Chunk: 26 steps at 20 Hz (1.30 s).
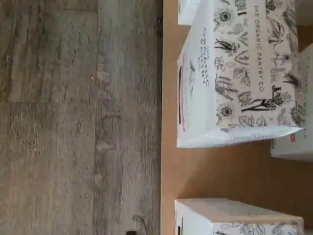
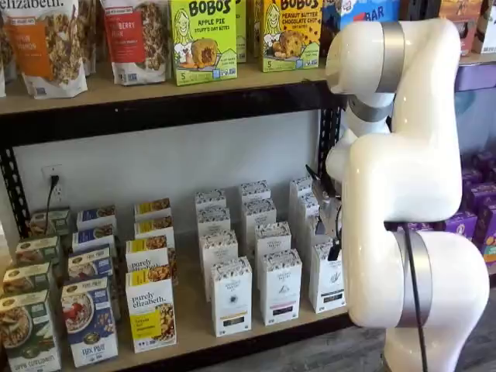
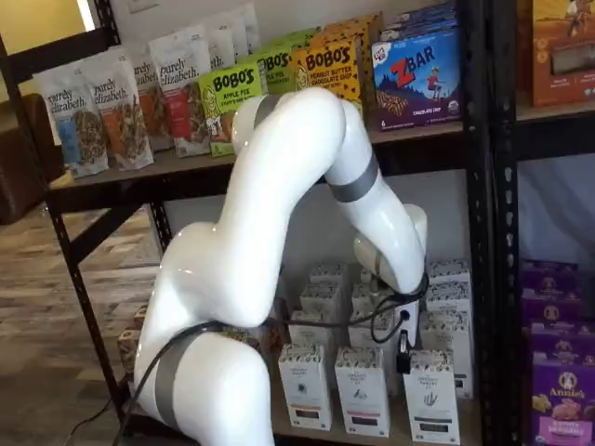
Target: Pick up the white box with a green strip in the middle, on the bottom shelf, the sixth box from the left
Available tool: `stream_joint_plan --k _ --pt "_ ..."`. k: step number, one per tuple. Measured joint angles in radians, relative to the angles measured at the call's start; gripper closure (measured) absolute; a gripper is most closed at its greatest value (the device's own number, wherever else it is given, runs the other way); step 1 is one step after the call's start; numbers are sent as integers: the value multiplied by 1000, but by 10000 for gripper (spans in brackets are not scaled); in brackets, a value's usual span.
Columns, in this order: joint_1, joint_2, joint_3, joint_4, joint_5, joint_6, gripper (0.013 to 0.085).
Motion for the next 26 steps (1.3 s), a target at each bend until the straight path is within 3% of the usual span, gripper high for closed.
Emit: stream_joint_plan --k 1,2,4,22,26 --pt "-1 5 -7 -42 0 36 130" --pt "-4 24 -34 -120 6 102 130" --pt "-9 55 -79 -183 21 153 130" --pt "-27 240 -313 -300 83 241 130" --pt "-24 279 -364 -365 100 299 130"
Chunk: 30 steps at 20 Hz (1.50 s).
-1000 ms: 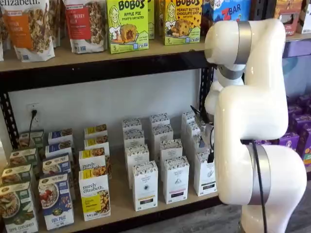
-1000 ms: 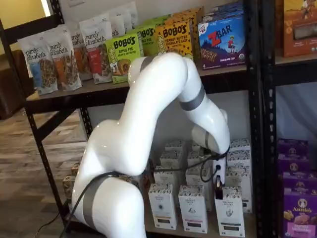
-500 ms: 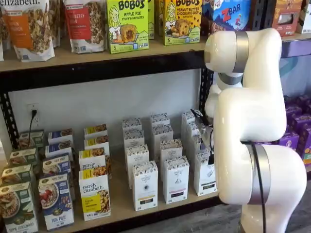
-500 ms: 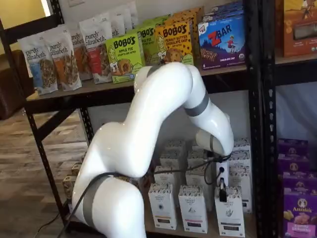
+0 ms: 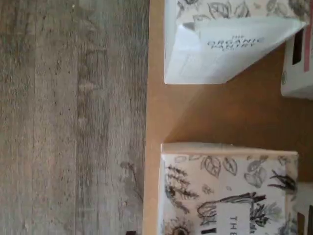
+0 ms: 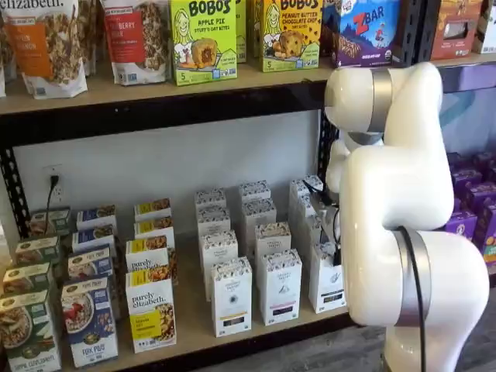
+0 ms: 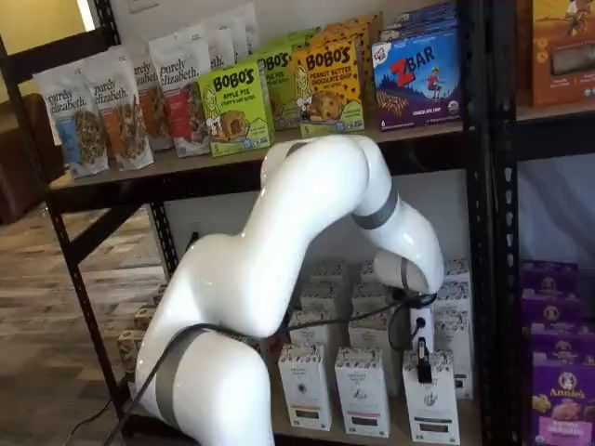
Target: Pick up the white box with a green strip in the middle, on the bottom shelf, the sixth box from the left
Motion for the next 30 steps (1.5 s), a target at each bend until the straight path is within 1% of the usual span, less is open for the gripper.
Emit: stream_joint_plan --k 3,4,12,14,20,21,22,23,24,26,27,28,30 --pt "5 26 -30 -62 15 57 130" --pt "6 31 -37 -73 17 68 130" --pt "18 73 -77 -128 18 128 130" --pt "21 81 -84 -137 19 138 130" --pt "26 92 -94 -130 22 137 130" --pt "26 92 -94 -131 24 138 170" --pt "27 93 -94 -133 24 140 170" --pt "27 92 -91 -132 21 140 210" --pt "27 91 -89 -131 18 139 210" --pt "28 90 -86 -131 17 139 290" --pt "28 89 -85 -130 16 139 290" --pt "28 87 -81 -127 10 137 330" --pt "28 86 -78 -130 9 140 330"
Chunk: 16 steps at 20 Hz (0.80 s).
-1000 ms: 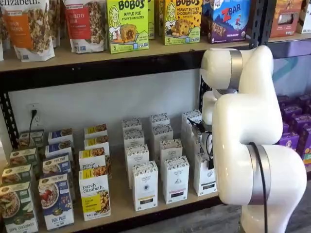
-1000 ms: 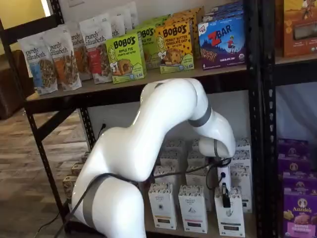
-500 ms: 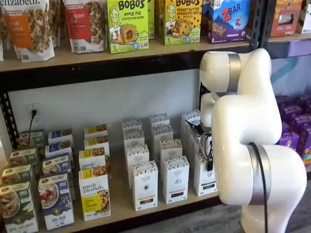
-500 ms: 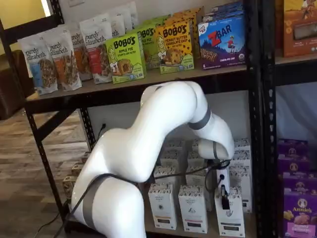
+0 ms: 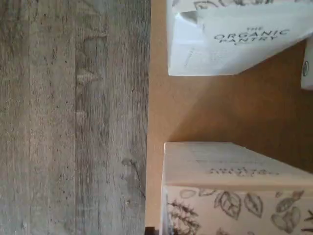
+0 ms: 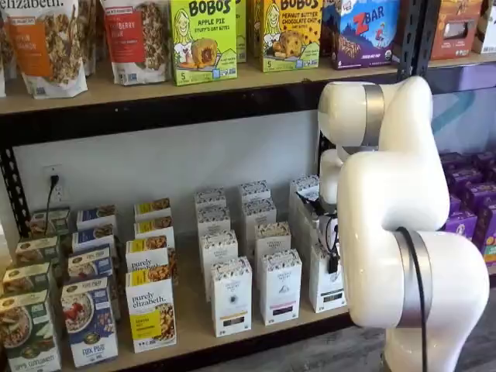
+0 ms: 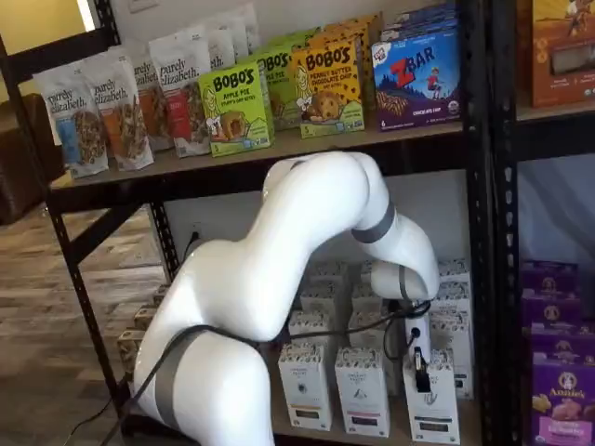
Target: Pick up the white box with a green strip in the middle, on the bottom shelf, the sixth box from the left
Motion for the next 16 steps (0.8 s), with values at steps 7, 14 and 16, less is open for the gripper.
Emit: stream_joint_plan --k 7,14,16 --pt "2 -9 10 6 8 -4 450" --pt "1 -32 49 12 -22 -9 530" --pt "1 -43 70 -2 -38 3 530"
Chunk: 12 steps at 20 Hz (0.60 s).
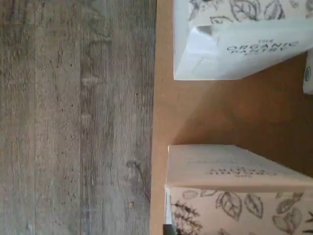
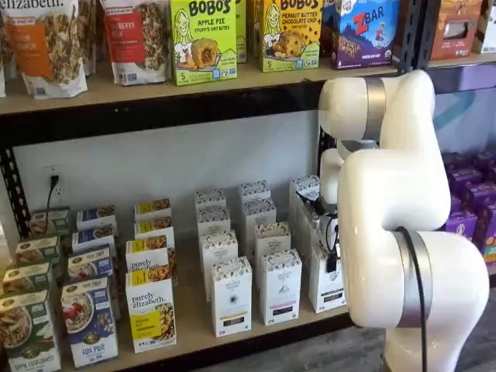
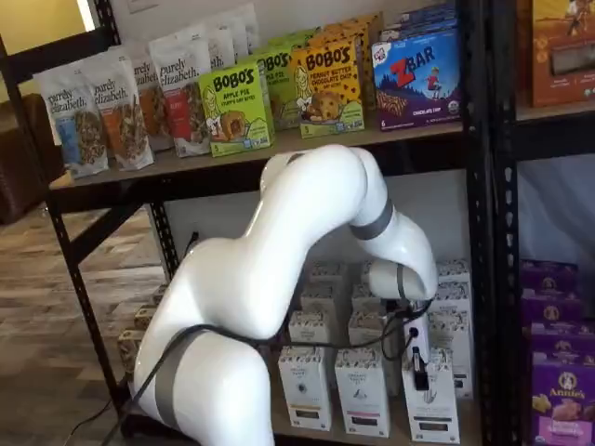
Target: Pick up the white box with a green strip in the middle, on the bottom shelf, the sixth box from the left
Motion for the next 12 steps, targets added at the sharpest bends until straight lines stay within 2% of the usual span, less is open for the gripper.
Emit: stream_joint_plan --k 3,6,12 --pt "2 -31 62 -21 -46 22 530" --pt "10 -81 153 -66 -98 71 530" --pt "25 -213 356 -73 -183 97 530"
